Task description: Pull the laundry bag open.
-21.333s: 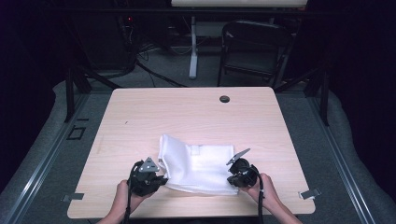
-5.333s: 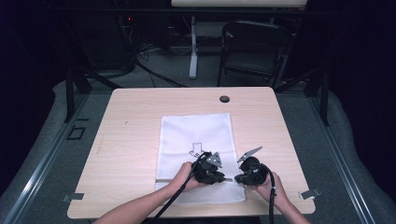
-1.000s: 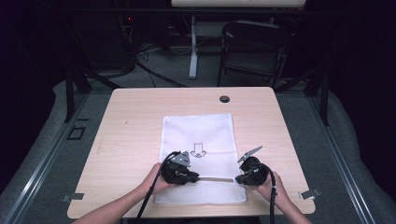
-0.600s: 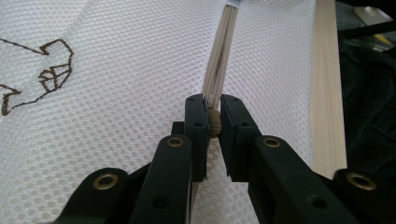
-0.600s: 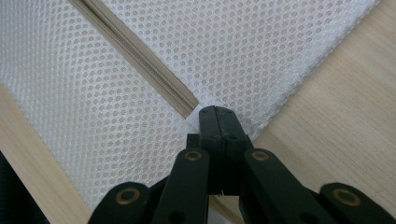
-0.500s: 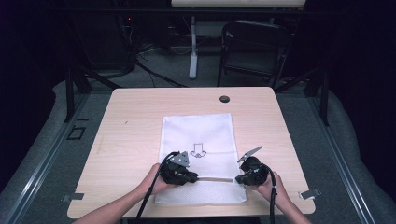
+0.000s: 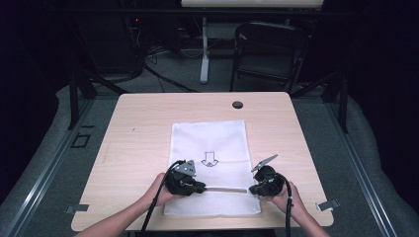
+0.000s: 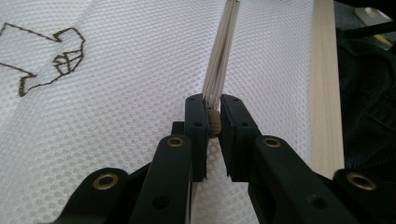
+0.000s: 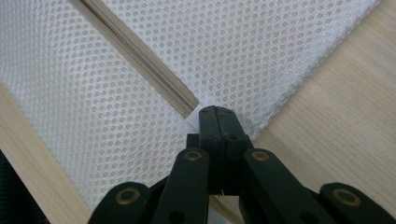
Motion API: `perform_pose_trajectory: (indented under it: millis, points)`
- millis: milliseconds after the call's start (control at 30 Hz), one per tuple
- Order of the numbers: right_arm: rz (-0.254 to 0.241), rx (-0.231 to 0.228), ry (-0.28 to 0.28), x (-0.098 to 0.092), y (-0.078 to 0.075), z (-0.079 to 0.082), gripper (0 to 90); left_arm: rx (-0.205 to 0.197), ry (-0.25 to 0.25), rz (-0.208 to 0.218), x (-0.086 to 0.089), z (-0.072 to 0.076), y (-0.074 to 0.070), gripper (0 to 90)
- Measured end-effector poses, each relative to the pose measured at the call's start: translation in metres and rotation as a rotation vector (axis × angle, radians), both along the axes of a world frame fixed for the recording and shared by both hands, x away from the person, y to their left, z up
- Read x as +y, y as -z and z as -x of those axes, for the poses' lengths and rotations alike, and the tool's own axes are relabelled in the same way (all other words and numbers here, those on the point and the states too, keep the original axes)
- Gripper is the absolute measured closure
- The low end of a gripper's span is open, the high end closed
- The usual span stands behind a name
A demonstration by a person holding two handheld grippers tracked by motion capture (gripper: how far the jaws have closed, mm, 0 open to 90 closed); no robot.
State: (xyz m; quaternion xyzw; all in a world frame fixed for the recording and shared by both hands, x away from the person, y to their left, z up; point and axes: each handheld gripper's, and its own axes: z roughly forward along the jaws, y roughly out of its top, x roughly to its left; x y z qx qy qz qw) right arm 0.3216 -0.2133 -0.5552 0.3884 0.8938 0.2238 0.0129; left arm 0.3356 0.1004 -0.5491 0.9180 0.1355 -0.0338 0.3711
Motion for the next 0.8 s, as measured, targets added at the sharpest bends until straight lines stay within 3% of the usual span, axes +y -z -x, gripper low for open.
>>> perform_pose_trajectory:
  millis: [33, 400, 433, 600, 667, 800]
  points:
    - [0.0, -0.001, 0.0, 0.0, 0.0, 0.0, 90.0, -0.007, 0.003, -0.018, 0.002, 0.0, -0.001, 81.9]
    - [0.003, 0.002, -0.006, 0.0, 0.0, 0.0, 90.0, 0.007, -0.01, -0.004, 0.015, 0.001, -0.001, 81.9]
    - [0.004, -0.001, -0.004, 0.0, 0.0, 0.0, 90.0, -0.007, -0.009, -0.017, 0.015, 0.001, -0.001, 81.8]
    - [0.002, 0.002, 0.003, 0.0, 0.0, 0.0, 90.0, -0.003, -0.019, -0.005, 0.02, 0.001, -0.001, 81.9]
    - [0.001, 0.002, 0.001, 0.0, 0.0, 0.0, 90.0, -0.015, -0.019, -0.023, 0.021, 0.001, -0.002, 81.8]
    - [-0.004, 0.004, 0.001, 0.0, 0.0, 0.0, 90.0, 0.001, -0.026, -0.007, 0.025, 0.001, -0.001, 81.9]
